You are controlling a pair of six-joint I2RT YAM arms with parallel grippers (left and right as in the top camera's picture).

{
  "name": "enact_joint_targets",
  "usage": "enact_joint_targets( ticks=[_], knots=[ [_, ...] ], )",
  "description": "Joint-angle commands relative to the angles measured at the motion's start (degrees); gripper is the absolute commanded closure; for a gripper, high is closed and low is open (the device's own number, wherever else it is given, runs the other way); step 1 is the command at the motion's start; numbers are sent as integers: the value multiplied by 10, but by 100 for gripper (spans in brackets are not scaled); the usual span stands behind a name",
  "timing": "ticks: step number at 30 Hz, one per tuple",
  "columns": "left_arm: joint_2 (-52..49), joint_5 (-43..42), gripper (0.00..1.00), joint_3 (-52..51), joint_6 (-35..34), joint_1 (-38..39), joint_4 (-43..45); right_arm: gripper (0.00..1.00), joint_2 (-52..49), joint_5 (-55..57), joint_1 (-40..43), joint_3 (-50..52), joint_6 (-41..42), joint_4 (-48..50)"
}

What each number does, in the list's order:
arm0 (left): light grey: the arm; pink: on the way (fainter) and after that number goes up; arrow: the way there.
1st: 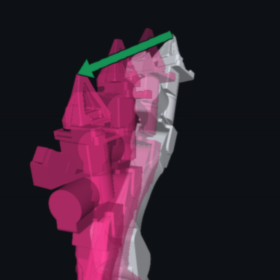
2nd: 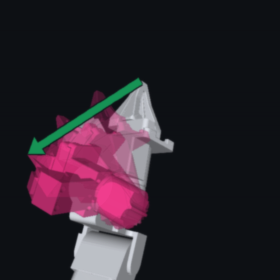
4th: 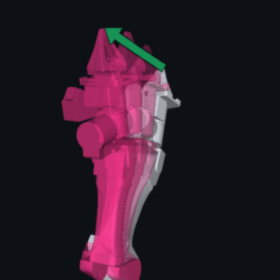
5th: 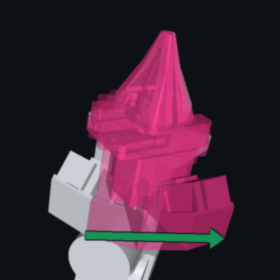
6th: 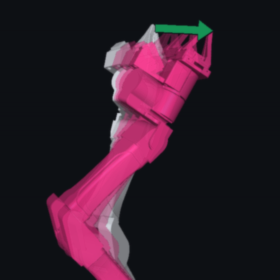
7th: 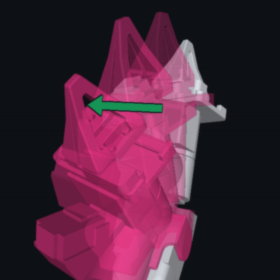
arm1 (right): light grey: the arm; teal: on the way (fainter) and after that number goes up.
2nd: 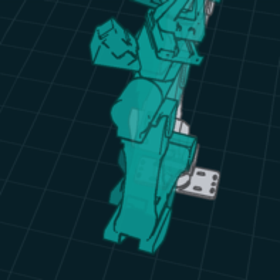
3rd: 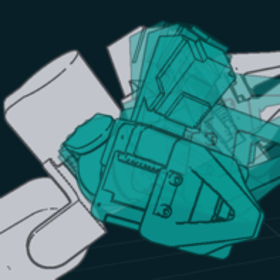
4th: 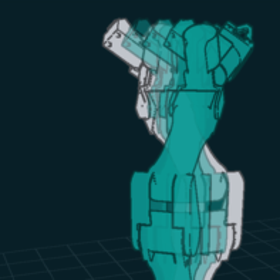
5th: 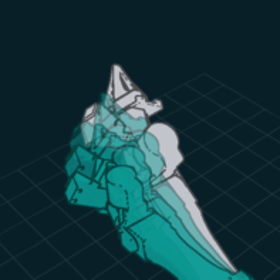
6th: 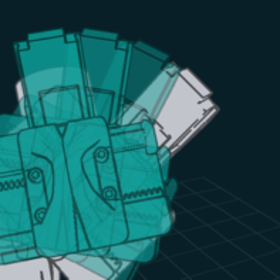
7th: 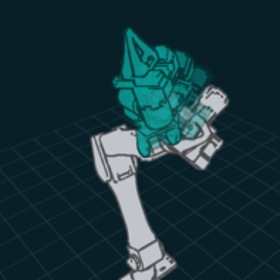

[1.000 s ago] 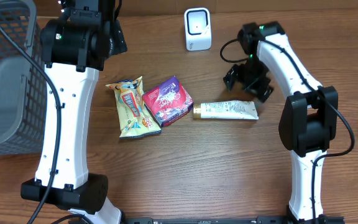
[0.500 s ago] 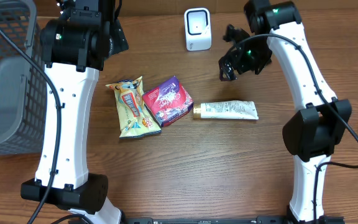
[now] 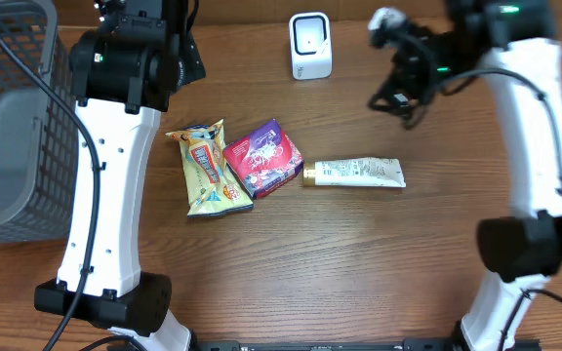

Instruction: Scan the item barcode

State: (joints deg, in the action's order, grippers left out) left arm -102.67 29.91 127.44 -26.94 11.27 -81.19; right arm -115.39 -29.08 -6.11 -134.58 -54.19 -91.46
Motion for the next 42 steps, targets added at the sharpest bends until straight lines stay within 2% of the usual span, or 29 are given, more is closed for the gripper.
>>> enact_joint_targets(
  ticks=[1, 4, 7, 11, 16, 23, 30, 39, 42],
  knots=[
    [-3, 42, 0, 5, -9, 3, 0, 2, 34, -89, 49, -14, -63, 31],
    [-3, 42, 0, 5, -10, 3, 0, 1, 34, -68, 63, 17, -63, 101],
    [-3, 39, 0, 5, -10, 3, 0, 4, 34, 32, 63, 82, -63, 154],
    [-3, 38, 0, 5, -20, 3, 3, 7, 34, 43, 65, 197, -135, 152],
    [-3, 38, 0, 5, -20, 3, 5, 11, 37, 111, 41, 309, -211, 121],
    [-3, 35, 0, 5, -42, 4, 11, 7, 34, 108, 15, 382, -290, 99],
    [-5, 33, 0, 5, -54, 4, 10, 4, 31, 111, 13, 450, -290, 187],
    [-11, 33, 0, 5, -54, 4, 6, 3, -38, 150, -24, 453, -268, 269],
    [-11, 33, 0, 5, -54, 4, 6, 2, -48, 144, -36, 453, -268, 271]
  ],
)
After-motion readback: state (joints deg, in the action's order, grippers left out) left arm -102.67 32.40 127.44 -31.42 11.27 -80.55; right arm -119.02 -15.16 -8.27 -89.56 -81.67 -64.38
